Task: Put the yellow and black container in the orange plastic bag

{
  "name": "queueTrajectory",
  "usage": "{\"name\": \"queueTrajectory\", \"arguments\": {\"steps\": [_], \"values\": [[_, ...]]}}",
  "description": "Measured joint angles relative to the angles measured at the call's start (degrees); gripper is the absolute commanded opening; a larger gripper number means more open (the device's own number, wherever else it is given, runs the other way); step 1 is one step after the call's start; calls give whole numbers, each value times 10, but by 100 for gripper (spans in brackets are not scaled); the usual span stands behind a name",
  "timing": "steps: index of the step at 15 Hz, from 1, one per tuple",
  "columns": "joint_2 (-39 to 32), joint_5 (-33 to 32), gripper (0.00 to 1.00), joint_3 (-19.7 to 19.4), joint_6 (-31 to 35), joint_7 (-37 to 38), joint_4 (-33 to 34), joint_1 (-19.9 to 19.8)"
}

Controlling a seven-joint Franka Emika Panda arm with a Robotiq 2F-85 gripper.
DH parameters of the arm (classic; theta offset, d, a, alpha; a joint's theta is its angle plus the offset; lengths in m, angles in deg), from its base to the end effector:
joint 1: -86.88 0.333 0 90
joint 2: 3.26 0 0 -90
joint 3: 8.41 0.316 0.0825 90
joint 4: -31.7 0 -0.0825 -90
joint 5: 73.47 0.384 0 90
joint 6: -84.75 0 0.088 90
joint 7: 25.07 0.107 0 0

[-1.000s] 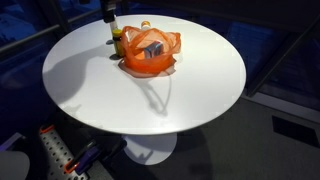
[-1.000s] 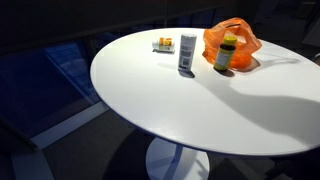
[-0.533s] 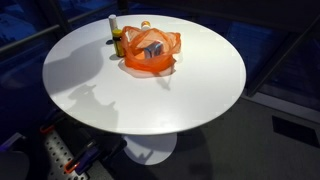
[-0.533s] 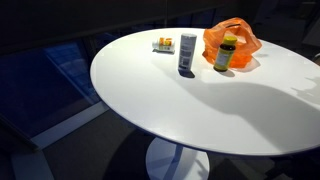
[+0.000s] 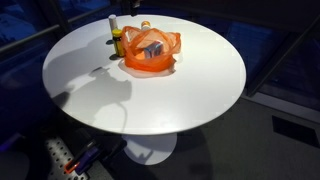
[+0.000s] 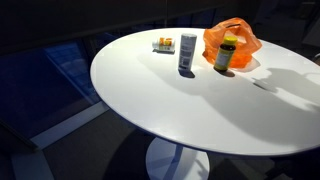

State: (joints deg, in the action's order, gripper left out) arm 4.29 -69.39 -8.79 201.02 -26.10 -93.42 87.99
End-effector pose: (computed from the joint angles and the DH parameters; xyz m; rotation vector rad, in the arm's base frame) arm 0.5044 0.0104 0.4437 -3.0770 0.0023 0.0347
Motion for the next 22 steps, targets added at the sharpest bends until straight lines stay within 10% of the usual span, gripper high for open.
{"name": "queueTrajectory", "arguments": {"steps": [22], "values": [[-52,-57,100,24,18,-223,25,24]]}}
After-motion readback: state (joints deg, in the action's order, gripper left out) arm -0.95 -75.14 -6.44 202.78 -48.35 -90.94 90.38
